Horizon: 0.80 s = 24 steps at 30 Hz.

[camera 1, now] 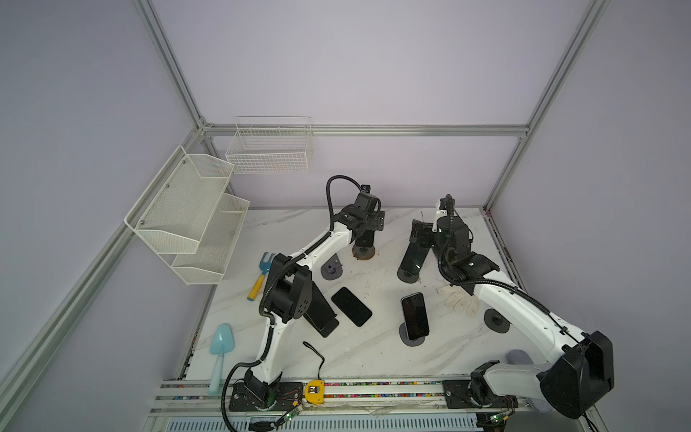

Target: Remove the phone from the phone stand

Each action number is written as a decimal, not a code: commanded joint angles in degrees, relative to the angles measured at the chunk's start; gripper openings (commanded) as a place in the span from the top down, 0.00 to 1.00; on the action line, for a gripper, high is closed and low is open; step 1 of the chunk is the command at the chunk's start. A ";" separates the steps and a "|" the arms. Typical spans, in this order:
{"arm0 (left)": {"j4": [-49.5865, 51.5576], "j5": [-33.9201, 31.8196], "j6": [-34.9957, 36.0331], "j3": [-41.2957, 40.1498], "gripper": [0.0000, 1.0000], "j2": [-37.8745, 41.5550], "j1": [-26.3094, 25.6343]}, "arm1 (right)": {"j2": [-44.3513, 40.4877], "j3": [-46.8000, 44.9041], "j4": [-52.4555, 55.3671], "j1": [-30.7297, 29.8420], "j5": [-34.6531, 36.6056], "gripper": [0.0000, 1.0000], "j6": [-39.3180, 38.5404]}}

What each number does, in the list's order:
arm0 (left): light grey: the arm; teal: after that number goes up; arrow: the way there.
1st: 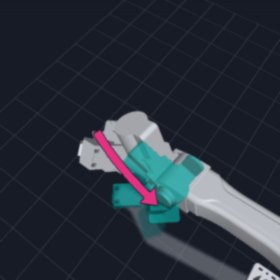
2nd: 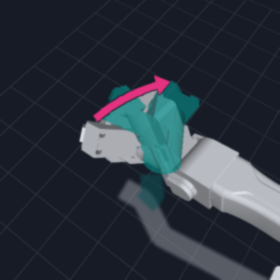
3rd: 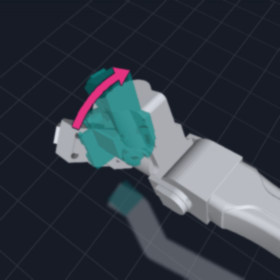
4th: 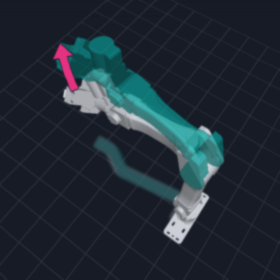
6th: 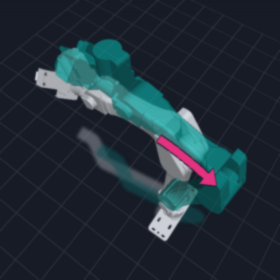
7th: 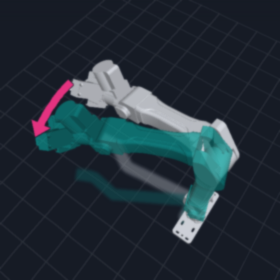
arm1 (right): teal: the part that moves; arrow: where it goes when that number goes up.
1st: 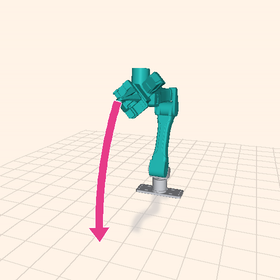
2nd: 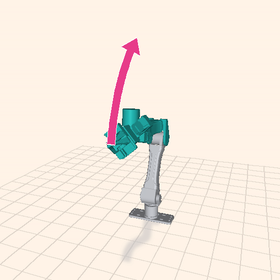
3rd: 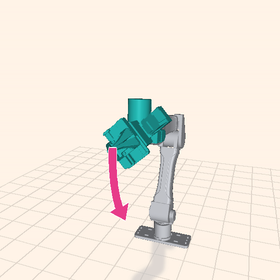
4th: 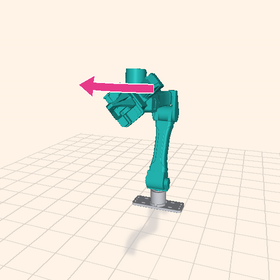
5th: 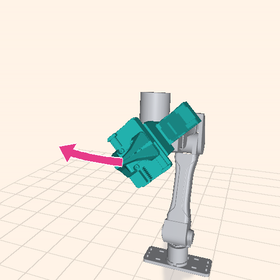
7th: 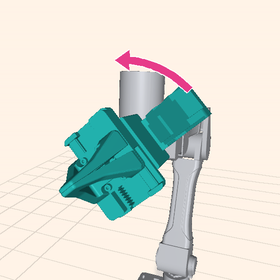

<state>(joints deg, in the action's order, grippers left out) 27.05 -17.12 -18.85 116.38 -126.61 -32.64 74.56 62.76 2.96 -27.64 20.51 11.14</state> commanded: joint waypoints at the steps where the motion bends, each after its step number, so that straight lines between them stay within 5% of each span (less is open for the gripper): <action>1: -2.35 -2.62 0.13 5.28 0.00 -0.80 -0.14 | -1.21 -0.58 -1.40 0.30 -0.39 0.03 0.97; 10: -3.58 -0.98 2.29 5.63 0.00 -2.68 -0.22 | -1.67 -1.78 -2.58 0.30 -0.99 0.03 0.85; 24: -4.30 -2.79 6.28 4.84 0.19 -2.08 -1.33 | -1.95 -2.60 -2.96 0.30 -2.14 0.03 1.43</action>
<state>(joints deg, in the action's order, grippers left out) 24.82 -19.66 -13.87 116.90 -129.91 -33.58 74.50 61.34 1.78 -27.64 18.44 11.62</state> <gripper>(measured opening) 0.815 0.974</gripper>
